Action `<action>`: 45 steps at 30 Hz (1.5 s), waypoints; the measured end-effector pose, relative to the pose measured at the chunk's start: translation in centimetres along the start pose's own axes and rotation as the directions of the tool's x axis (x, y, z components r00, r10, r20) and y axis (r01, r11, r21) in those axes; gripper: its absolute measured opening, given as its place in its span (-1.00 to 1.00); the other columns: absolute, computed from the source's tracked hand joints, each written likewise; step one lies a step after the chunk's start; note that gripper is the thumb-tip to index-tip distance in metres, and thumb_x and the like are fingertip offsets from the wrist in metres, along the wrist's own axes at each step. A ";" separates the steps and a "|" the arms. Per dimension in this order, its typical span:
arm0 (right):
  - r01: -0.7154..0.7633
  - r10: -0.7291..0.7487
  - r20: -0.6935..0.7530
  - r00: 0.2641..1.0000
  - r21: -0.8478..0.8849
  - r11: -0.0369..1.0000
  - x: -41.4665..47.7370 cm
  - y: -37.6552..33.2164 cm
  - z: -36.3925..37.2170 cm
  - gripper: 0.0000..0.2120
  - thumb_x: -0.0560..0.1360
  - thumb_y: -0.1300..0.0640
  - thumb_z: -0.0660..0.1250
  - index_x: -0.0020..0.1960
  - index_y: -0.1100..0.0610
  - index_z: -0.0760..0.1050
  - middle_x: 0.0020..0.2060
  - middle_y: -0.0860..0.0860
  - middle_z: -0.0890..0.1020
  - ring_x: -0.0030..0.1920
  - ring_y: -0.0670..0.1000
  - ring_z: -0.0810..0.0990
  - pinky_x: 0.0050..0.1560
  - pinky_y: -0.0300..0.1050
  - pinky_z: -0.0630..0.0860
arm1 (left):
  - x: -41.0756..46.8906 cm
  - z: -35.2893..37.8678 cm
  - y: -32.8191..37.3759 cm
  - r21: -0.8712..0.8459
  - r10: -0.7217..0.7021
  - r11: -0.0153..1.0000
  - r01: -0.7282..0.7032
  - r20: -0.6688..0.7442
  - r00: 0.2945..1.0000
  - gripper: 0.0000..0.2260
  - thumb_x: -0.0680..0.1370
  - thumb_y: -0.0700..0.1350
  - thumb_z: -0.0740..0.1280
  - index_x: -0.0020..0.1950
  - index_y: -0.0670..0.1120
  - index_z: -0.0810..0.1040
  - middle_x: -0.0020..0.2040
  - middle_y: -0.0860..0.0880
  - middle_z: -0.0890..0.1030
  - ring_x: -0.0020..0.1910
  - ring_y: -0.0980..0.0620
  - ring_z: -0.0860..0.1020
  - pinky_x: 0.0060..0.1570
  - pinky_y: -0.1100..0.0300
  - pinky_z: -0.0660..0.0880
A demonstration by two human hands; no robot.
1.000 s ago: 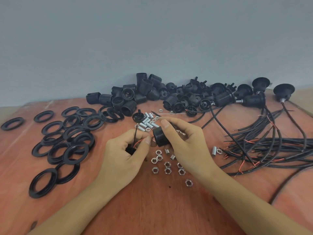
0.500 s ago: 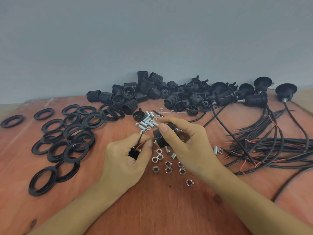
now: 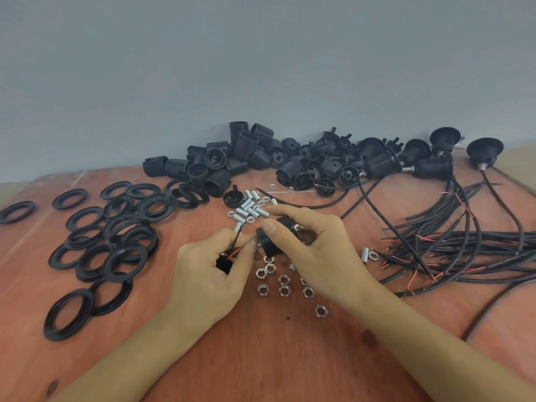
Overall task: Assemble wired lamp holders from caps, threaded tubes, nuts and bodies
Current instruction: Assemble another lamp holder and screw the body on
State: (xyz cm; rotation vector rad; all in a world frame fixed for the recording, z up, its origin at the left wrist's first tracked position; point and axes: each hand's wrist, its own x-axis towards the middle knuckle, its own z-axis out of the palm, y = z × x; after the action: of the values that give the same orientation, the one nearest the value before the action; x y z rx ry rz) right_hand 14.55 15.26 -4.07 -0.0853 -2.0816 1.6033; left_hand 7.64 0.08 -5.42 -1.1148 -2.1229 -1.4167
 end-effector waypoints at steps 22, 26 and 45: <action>0.010 -0.009 -0.005 1.000 0.231 0.973 0.0 -0.2 0.6 -0.84 0.57 0.16 0.36 -0.03 -0.06 0.66 -0.33 -0.13 0.65 -0.40 -0.23 0.54 -0.34 -0.41 0.45 | 0.1 -0.2 -0.4 -0.112 -0.162 0.979 0.168 0.060 0.985 -0.95 0.51 -0.06 0.36 -0.11 0.05 0.63 -0.30 0.05 0.66 -0.41 0.07 0.64 -0.44 0.04 0.57; 0.011 -0.008 -0.011 1.000 0.250 0.968 -0.1 -0.5 0.7 -0.82 0.55 0.15 0.38 0.01 -0.12 0.66 -0.25 -0.08 0.68 -0.30 -0.13 0.58 -0.23 -0.30 0.55 | 0.3 -0.5 0.1 -0.120 -0.136 0.983 0.138 0.025 0.990 -0.96 0.52 -0.09 0.39 -0.11 0.04 0.62 -0.27 0.15 0.65 -0.43 0.15 0.62 -0.43 0.27 0.56; -0.284 0.423 0.083 0.902 0.853 0.438 0.1 -0.1 1.8 -0.89 0.56 0.13 0.26 0.00 0.18 0.43 -0.24 0.07 0.53 -0.26 0.01 0.51 -0.22 -0.13 0.50 | 0.8 -0.6 1.2 -0.466 -0.315 0.812 0.350 0.156 0.936 -0.82 0.44 -0.09 0.48 0.01 0.03 0.60 -0.29 -0.08 0.62 -0.35 0.04 0.60 -0.55 0.05 0.55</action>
State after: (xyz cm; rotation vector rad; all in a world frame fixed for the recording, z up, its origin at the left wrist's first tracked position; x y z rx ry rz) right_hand 13.70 13.69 -4.28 -0.3013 -0.9563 2.6342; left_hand 7.96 0.15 -3.91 -0.9896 -2.1438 -2.2052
